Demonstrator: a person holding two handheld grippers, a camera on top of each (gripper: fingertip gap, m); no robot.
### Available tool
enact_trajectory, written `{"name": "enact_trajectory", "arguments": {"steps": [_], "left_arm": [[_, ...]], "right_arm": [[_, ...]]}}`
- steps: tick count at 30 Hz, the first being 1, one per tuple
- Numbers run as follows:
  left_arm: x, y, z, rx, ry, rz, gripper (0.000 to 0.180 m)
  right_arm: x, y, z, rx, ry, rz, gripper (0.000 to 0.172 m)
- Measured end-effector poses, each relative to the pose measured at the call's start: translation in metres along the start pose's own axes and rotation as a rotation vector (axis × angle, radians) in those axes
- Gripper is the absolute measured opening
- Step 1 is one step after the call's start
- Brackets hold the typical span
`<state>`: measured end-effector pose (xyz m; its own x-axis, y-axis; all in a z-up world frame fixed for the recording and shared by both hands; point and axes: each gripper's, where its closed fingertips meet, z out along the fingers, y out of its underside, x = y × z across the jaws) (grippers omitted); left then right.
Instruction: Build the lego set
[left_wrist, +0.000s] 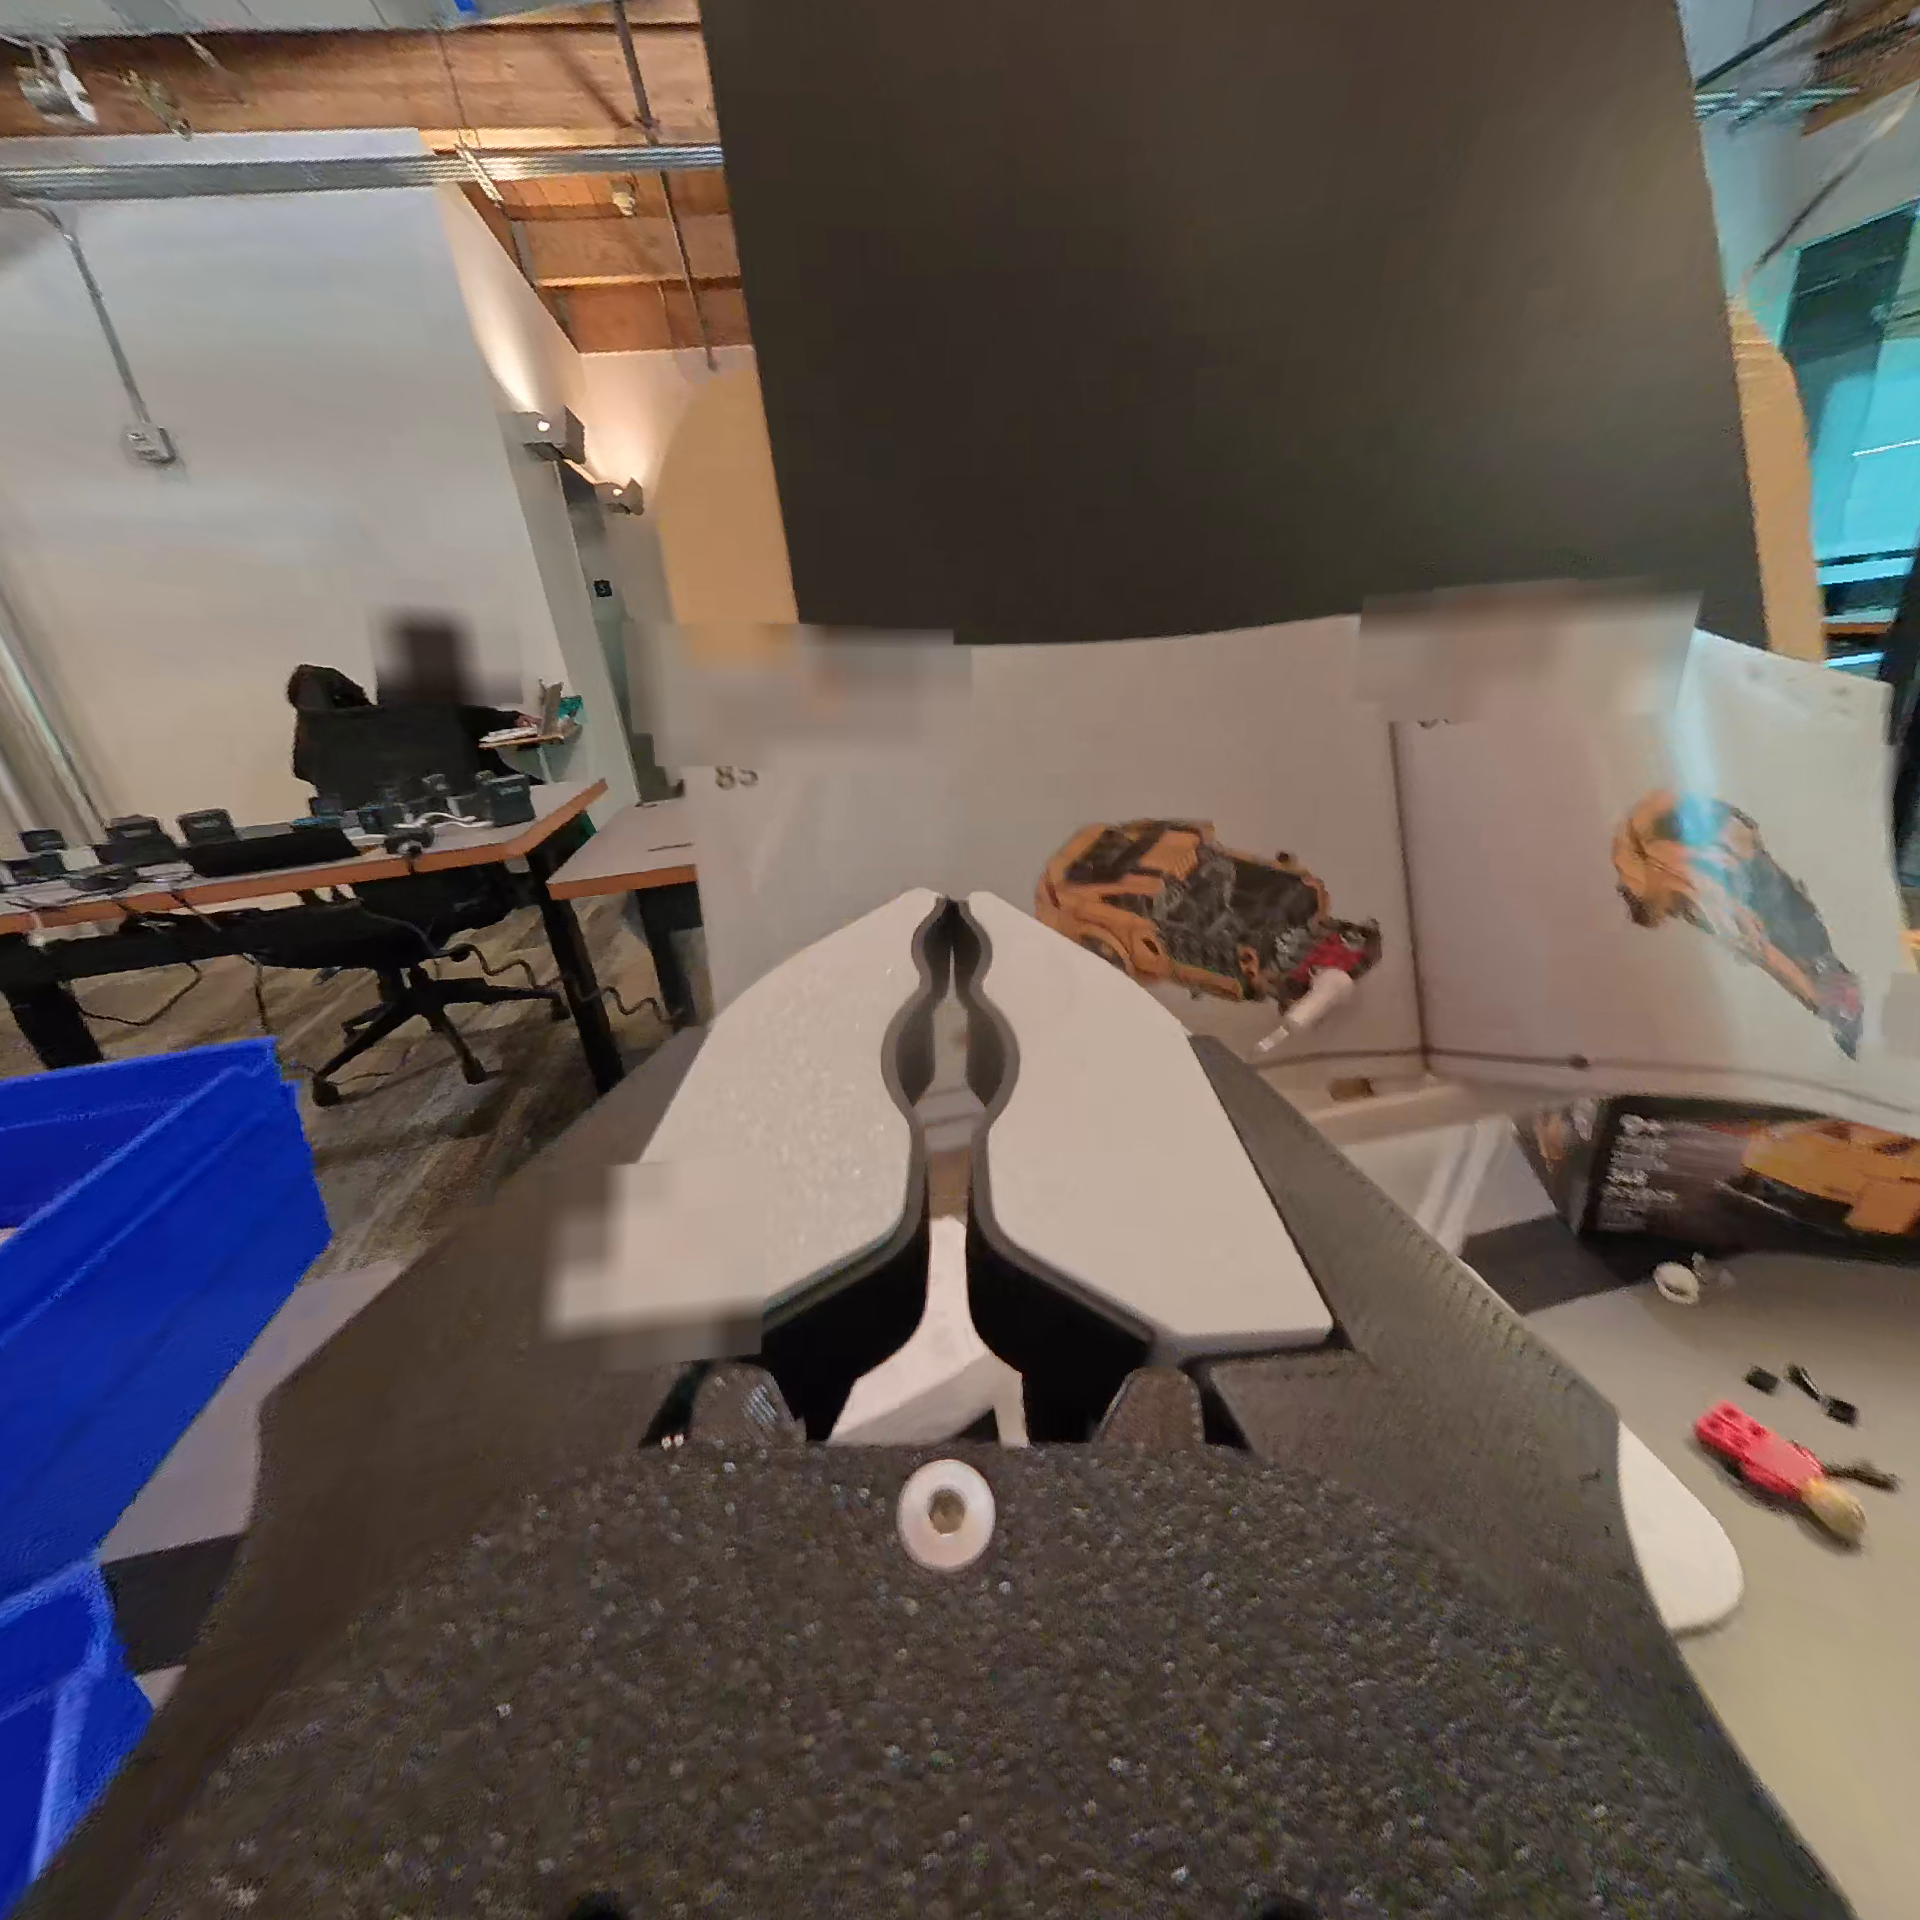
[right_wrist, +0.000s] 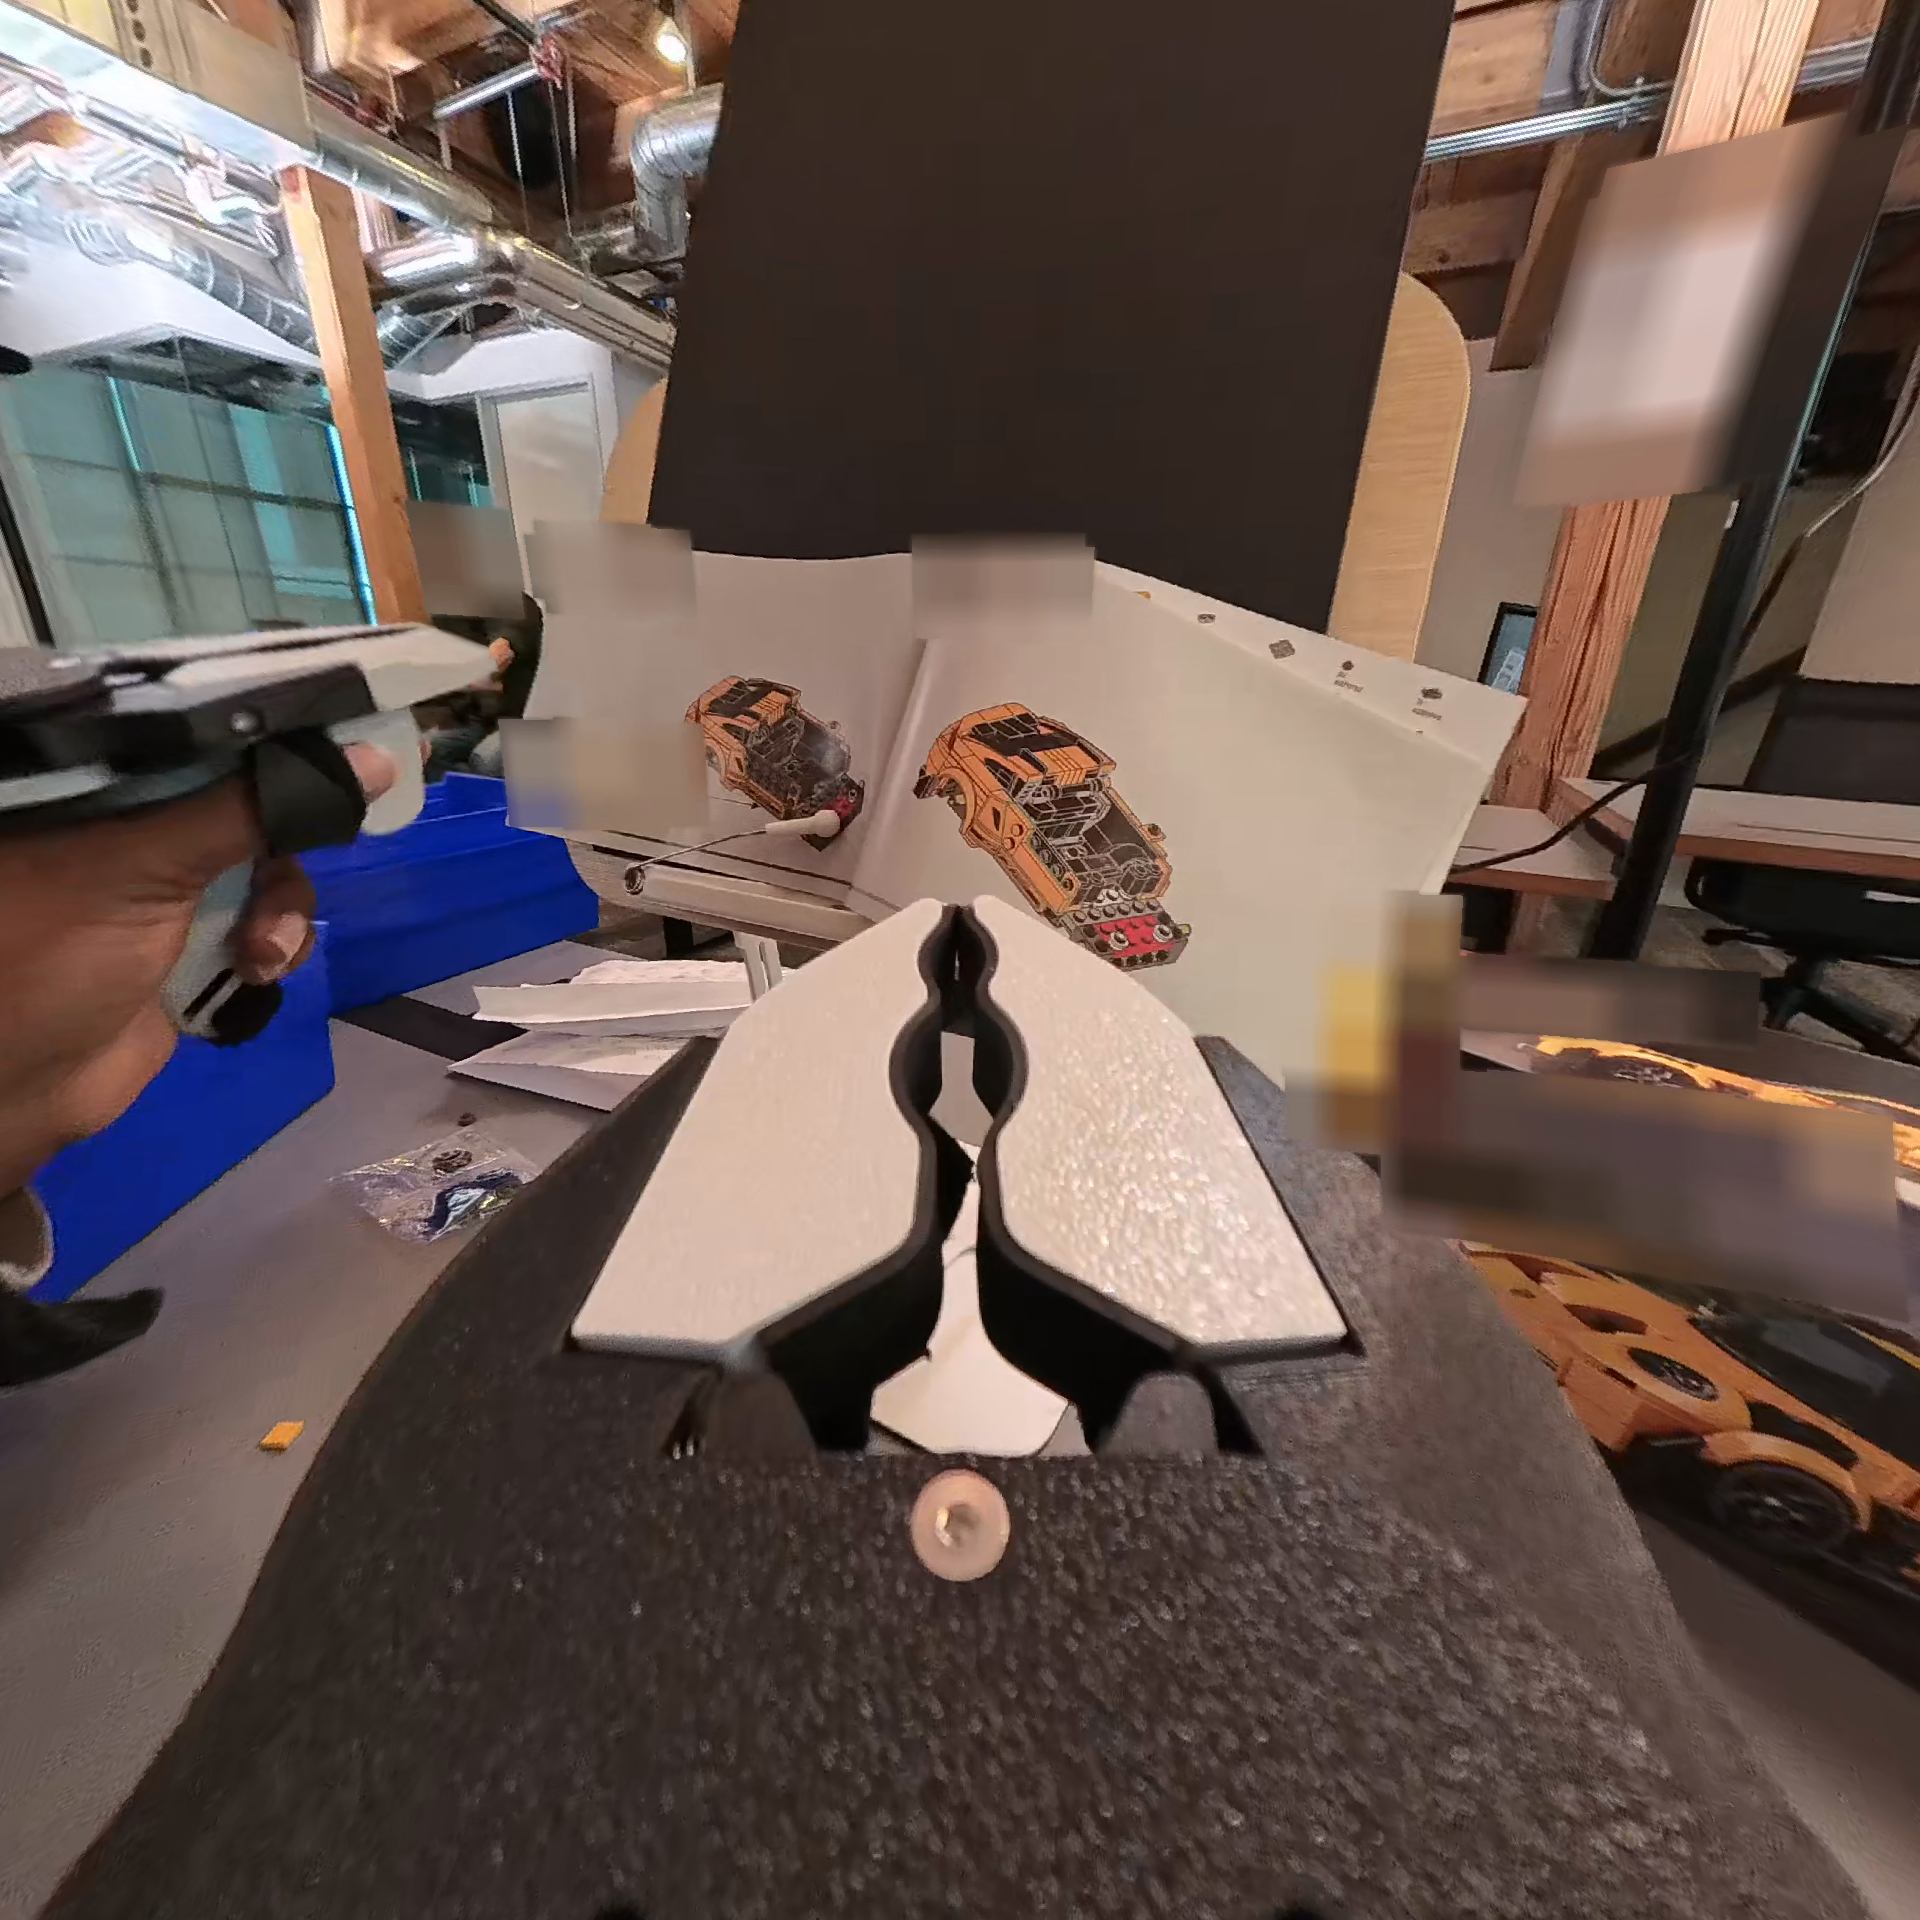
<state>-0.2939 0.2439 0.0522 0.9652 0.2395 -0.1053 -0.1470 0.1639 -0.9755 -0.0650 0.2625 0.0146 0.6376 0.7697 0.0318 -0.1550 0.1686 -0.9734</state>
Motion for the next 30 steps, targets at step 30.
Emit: {"name": "enact_trajectory", "arguments": {"steps": [30], "left_arm": [[0.013, -0.083, -0.063, 0.044, 0.235, -0.042, 0.000]], "right_arm": [[0.003, 0.002, -0.001, 0.010, -0.021, -0.065, 0.000]]}}
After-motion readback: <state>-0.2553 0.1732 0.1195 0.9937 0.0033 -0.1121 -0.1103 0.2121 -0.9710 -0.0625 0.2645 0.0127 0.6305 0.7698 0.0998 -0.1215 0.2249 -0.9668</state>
